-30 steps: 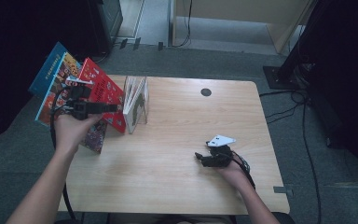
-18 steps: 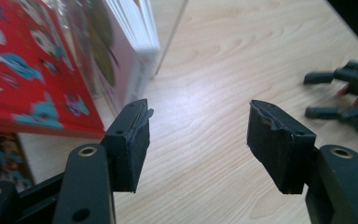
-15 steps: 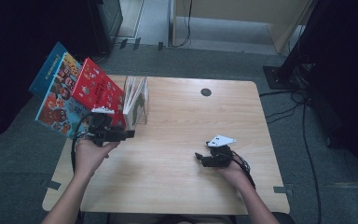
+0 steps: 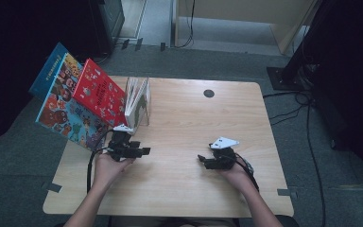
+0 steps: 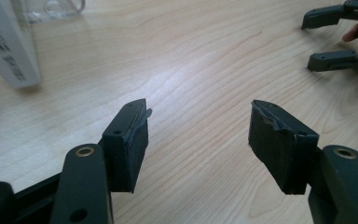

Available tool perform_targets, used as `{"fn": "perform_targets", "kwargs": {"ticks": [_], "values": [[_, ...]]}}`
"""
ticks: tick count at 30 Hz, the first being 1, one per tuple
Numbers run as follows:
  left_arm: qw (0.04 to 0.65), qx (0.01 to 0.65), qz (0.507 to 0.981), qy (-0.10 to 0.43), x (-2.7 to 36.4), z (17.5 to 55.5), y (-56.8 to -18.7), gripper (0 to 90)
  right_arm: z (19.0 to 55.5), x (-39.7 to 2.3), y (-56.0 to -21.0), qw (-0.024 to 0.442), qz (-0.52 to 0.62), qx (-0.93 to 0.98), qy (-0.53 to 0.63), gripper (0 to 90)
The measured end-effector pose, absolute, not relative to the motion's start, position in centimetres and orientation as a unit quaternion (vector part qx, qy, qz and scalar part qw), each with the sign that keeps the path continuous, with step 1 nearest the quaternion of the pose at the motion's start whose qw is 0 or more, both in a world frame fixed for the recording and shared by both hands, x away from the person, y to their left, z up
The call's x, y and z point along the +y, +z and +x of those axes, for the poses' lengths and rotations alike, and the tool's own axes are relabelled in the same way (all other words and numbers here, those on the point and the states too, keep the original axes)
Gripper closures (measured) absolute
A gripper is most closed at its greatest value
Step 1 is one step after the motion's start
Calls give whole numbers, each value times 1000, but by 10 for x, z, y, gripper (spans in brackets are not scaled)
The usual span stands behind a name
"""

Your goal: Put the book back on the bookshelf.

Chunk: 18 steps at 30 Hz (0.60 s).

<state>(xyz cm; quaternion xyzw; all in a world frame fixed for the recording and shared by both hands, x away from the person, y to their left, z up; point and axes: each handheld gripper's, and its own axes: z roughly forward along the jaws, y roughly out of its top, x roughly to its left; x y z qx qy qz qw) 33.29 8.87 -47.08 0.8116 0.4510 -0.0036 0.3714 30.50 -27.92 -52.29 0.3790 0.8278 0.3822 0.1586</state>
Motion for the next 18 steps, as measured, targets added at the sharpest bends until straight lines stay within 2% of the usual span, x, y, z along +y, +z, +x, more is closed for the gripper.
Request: {"fn": "perform_targets", "kwargs": {"ticks": [9, 18], "values": [[348, 434, 831, 0, 77, 331, -497, 379, 304, -279, -523, 160, 377, 829, 381, 290], [372, 424, 825, 14, 77, 323, -504, 370, 303, -278, -523, 159, 380, 829, 378, 250]]}}
